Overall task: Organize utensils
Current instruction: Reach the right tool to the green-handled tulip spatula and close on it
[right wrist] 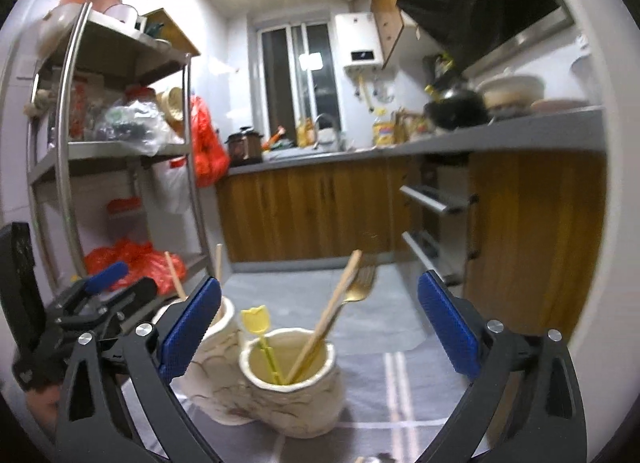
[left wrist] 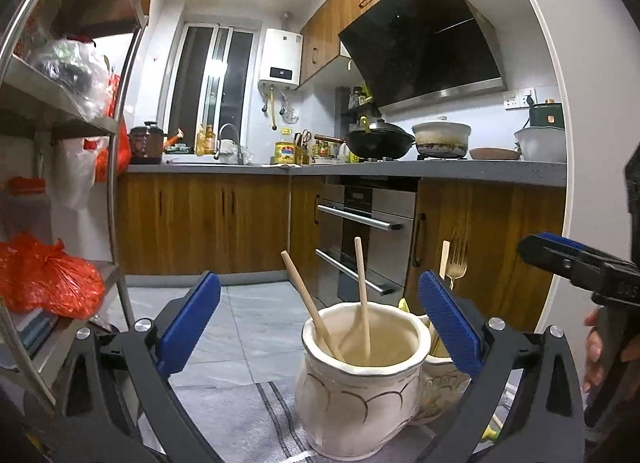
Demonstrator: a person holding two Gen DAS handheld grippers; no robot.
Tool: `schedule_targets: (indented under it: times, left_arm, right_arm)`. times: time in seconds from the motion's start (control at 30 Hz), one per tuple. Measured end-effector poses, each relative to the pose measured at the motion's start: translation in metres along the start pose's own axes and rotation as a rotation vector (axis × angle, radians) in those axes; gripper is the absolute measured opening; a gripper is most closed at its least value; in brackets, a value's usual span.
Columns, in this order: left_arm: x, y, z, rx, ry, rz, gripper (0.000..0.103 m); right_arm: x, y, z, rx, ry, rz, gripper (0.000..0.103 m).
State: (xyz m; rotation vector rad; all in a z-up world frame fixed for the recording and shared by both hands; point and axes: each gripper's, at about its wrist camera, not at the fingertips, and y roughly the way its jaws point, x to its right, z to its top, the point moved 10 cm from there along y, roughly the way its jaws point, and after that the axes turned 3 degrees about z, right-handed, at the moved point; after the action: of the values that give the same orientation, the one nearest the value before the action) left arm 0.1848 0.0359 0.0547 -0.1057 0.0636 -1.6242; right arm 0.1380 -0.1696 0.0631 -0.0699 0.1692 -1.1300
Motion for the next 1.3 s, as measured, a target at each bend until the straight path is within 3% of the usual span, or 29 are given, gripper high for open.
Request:
schedule_targets:
  times: [0.17,0.47,0.67,0.97,1.3]
  left_arm:
    - [0.0,-0.018,0.008,-0.002,0.02,0.018,0.098]
    - [0.023,-0.058,0.007,-0.028,0.086,0.019,0.098]
    - [0.036,-0.07,-0.011,-0.089,0.088,0.004,0.098]
    - [0.053,-0.071,-0.057,-0.227,0.056,-0.04,0.098]
    - [0.056,-0.065,-0.086,-0.313,0.047,-0.042,0.098]
  right_arm:
    - [0.009,-0.017,-0.002,0.01,-0.053,-0.049,0.098]
    - [0.022,-0.037,-0.014,-0.018,-0.047,-0.055,0.098]
    - [0.031,-0.045,-0.028,-0.061,-0.052,-0.072,0.098]
    - [0.056,-0.057,-0.056,-0.145,0.048,-0.069,0.098]
    - [0.082,-0.056,-0.09,-0.287,0.091,-0.159,0.098]
